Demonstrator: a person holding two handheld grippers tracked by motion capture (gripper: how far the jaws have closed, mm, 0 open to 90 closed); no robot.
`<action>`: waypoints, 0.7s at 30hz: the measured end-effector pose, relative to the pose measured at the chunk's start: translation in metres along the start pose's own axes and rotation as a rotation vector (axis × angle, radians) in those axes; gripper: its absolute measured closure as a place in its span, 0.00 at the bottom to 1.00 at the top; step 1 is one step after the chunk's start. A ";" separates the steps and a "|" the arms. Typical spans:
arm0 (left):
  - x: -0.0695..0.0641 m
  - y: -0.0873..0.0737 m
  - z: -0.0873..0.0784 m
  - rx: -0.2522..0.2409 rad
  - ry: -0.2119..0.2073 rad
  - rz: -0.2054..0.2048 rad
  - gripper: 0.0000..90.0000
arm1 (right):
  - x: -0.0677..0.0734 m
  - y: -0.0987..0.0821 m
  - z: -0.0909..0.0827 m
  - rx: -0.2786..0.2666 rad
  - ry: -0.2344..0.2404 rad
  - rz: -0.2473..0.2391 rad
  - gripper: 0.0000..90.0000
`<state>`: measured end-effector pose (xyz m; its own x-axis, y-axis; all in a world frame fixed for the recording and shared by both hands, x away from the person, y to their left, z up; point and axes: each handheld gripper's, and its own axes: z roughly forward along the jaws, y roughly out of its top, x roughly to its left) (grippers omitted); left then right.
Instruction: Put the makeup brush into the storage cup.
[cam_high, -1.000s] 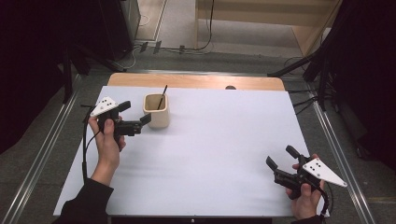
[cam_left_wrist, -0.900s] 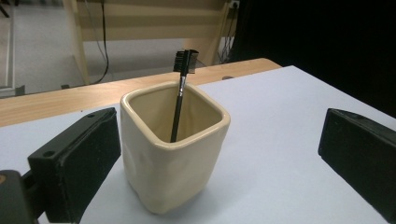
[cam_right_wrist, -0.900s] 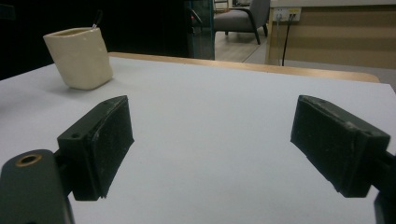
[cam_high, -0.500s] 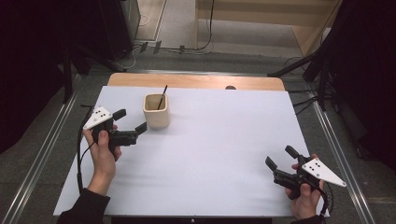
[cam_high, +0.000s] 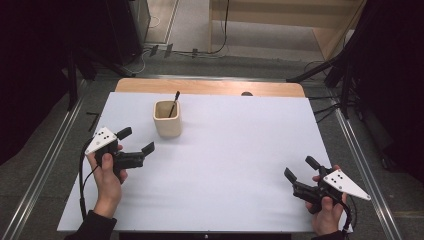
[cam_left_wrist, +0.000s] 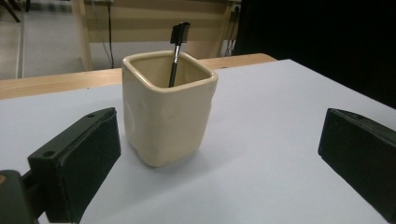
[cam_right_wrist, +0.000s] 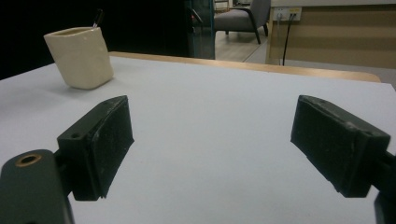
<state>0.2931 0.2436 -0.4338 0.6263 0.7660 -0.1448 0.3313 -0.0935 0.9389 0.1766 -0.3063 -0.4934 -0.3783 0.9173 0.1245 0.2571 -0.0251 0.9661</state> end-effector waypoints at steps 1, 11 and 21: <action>0.000 0.000 0.000 0.000 0.000 0.000 0.00 | 0.000 0.000 0.000 0.000 0.000 0.000 0.15; -0.002 -0.020 -0.015 0.004 0.003 -0.001 0.00 | -0.001 0.000 0.000 0.001 -0.002 0.005 0.15; -0.004 -0.036 -0.036 0.000 0.013 0.037 0.00 | -0.002 -0.001 0.000 -0.001 -0.008 0.013 0.15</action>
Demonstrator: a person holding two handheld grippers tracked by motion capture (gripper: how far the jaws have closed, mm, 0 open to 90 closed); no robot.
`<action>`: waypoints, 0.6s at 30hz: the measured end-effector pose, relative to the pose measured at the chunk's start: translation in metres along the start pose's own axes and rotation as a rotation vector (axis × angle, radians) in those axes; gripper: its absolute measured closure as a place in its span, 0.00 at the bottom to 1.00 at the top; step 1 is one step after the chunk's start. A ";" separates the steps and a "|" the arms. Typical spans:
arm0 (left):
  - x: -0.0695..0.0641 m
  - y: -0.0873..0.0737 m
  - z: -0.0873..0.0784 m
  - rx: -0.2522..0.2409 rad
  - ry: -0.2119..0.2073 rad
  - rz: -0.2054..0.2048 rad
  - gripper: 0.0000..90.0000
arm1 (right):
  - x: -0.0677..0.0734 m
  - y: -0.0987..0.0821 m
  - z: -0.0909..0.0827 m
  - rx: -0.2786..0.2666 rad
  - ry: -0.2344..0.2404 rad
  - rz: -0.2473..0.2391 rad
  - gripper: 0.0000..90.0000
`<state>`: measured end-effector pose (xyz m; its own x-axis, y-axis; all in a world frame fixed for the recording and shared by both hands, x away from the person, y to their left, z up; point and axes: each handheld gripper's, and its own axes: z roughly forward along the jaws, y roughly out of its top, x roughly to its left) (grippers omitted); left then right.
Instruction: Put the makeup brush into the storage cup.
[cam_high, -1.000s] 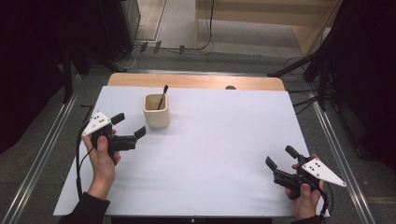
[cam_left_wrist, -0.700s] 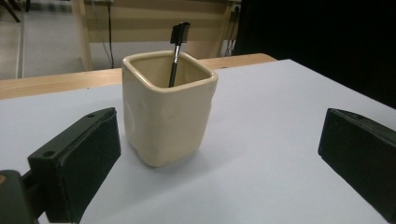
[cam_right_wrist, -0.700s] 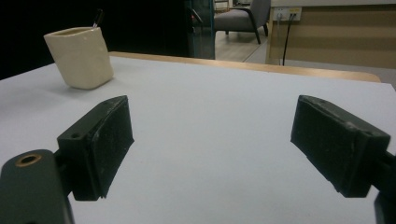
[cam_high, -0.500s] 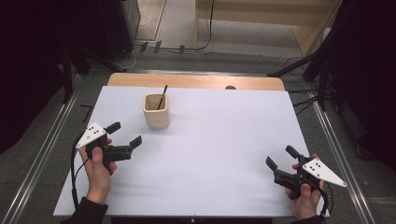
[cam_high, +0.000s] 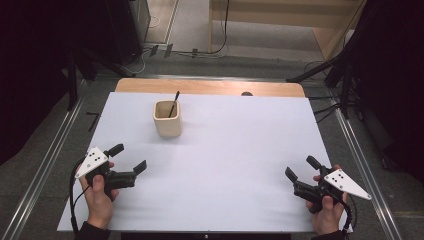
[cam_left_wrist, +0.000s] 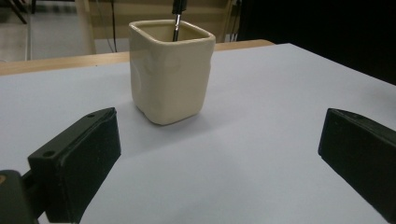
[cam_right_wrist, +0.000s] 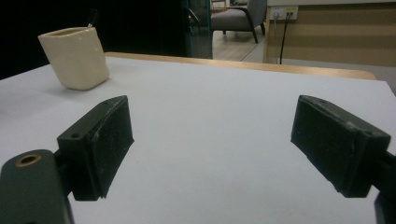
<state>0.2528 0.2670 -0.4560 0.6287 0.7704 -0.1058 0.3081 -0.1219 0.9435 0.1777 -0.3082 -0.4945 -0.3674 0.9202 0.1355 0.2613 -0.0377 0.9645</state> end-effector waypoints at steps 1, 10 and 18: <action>0.000 0.000 -0.002 -0.004 0.006 -0.001 0.00 | 0.000 0.000 0.000 0.001 0.000 -0.003 0.15; 0.003 -0.009 -0.022 -0.006 0.031 -0.001 0.00 | -0.001 0.000 -0.002 0.000 0.005 -0.003 0.15; 0.006 -0.016 -0.040 -0.009 0.065 0.005 0.00 | -0.002 -0.001 -0.003 0.002 0.004 0.001 0.15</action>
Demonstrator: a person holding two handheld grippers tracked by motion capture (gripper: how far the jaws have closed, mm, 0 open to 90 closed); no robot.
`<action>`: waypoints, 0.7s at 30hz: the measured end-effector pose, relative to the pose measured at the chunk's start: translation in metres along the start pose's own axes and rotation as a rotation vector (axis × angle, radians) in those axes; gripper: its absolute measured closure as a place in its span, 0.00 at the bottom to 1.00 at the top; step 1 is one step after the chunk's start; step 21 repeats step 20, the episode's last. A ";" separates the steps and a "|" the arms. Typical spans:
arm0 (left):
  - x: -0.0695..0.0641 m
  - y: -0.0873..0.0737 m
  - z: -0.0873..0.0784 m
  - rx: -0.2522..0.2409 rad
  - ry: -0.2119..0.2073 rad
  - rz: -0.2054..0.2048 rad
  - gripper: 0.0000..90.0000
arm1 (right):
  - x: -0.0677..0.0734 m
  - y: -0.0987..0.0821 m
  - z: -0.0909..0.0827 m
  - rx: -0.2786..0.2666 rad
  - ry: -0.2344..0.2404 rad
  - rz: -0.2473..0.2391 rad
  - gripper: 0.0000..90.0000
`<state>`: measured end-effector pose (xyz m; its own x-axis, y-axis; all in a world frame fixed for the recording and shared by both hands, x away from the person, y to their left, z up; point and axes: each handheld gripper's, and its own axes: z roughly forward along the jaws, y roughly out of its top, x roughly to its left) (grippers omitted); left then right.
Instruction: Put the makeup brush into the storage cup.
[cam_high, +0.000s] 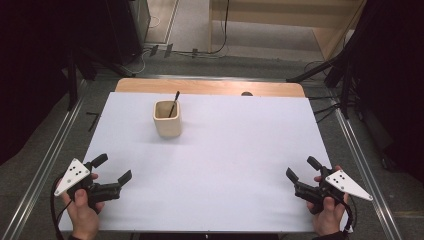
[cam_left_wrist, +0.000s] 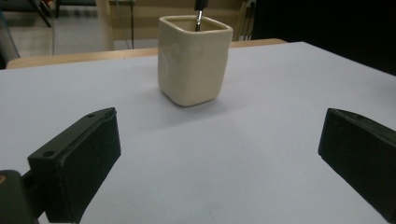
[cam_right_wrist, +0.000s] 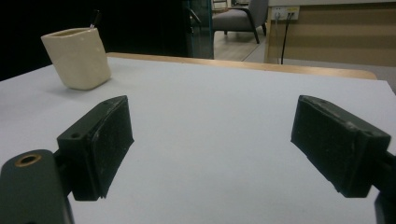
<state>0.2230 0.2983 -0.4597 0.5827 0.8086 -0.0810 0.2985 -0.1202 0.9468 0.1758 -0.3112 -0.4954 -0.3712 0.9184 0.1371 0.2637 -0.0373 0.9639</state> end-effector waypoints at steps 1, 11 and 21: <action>0.000 -0.001 -0.001 -0.002 -0.001 -0.002 0.00 | 0.000 0.000 0.000 -0.001 0.000 -0.002 0.15; 0.006 -0.009 -0.015 -0.037 0.012 -0.016 0.00 | 0.002 0.000 -0.004 -0.004 -0.009 -0.011 0.15; 0.007 -0.008 -0.015 -0.048 0.026 -0.019 0.00 | 0.002 -0.002 -0.002 0.009 -0.014 -0.018 0.15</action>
